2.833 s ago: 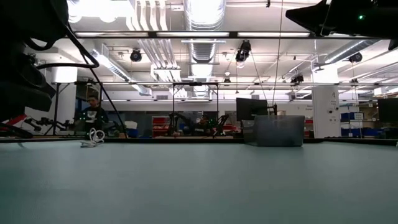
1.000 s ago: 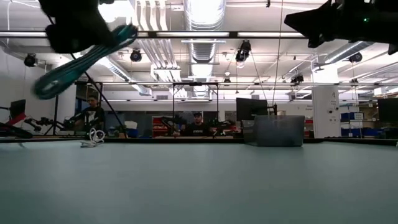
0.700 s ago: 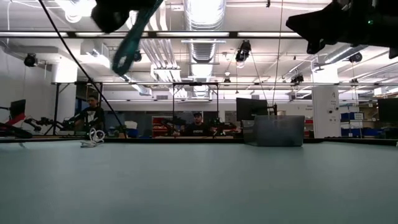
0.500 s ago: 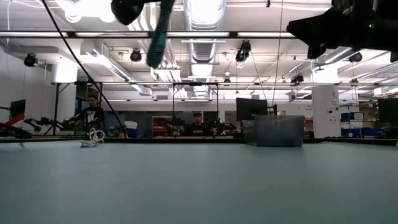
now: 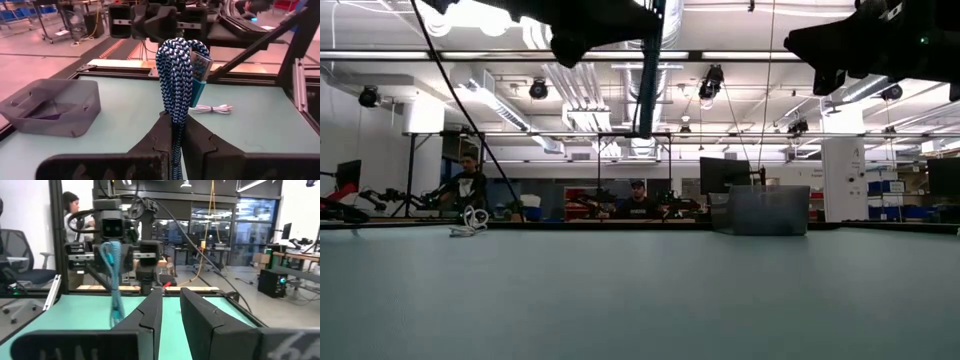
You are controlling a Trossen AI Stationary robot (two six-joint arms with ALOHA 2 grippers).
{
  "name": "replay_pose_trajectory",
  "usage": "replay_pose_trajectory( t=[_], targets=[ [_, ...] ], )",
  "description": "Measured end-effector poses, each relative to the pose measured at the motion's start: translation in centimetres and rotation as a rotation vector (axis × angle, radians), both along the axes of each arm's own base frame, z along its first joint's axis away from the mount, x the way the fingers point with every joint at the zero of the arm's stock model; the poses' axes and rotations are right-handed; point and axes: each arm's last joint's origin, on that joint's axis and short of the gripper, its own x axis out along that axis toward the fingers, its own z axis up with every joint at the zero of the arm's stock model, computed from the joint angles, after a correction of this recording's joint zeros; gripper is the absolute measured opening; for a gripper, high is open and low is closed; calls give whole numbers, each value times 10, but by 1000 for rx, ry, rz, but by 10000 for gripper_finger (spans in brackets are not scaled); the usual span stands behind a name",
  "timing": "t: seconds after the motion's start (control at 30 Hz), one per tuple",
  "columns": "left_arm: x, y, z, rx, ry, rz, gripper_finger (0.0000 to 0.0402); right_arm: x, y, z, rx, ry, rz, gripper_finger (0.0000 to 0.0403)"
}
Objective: Pick and place USB-C Cables
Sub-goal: Put the blue charger cable into the black bin
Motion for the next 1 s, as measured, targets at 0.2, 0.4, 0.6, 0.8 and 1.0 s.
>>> replay_pose_trajectory(
  t=[0.2, 0.4, 0.6, 0.8, 1.0],
  targets=[
    [9, 5, -4, -16, -60, 16, 5, 6, 4, -1, 4, -13, 28, 59],
    [12, 5, -3, 0, -82, 15, 5, 13, 5, -7, 12, 9, 33, 59],
    [12, 5, -2, 22, -88, 10, 5, 20, 5, -13, 32, 28, 36, 59],
    [12, 7, -3, 23, -86, 15, 5, 30, 5, -15, 40, 51, 37, 59],
    [12, 8, -3, 23, -85, 17, 5, 44, 5, -13, 21, 81, 34, 59]
  ],
)
